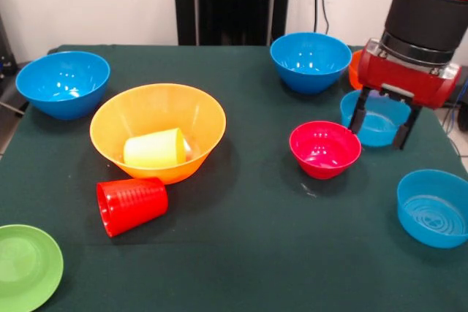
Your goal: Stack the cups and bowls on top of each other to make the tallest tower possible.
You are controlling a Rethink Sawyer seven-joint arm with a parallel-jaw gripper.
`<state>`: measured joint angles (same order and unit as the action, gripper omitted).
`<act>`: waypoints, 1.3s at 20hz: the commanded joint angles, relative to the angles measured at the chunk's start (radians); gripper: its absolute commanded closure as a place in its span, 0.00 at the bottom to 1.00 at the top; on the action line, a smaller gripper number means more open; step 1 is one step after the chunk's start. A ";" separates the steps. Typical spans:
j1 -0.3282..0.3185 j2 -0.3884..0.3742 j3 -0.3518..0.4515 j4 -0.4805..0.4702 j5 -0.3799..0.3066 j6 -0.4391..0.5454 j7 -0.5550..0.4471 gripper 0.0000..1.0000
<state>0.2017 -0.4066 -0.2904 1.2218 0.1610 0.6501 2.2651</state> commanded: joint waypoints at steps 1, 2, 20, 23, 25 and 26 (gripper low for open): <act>0.042 0.097 0.016 -0.115 0.044 0.069 0.253 0.00; 0.048 0.107 0.008 -0.133 0.049 0.080 0.260 0.00; 0.066 0.202 -0.042 -0.203 0.098 0.033 0.242 0.00; 0.061 0.175 -0.027 -0.171 0.106 0.026 0.224 0.00; 0.062 0.176 -0.031 -0.172 0.106 0.027 0.221 0.00; 0.062 0.177 -0.032 -0.175 0.106 0.031 0.217 0.00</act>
<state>0.2711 -0.2319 -0.3838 1.0143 0.2593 0.6503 2.3296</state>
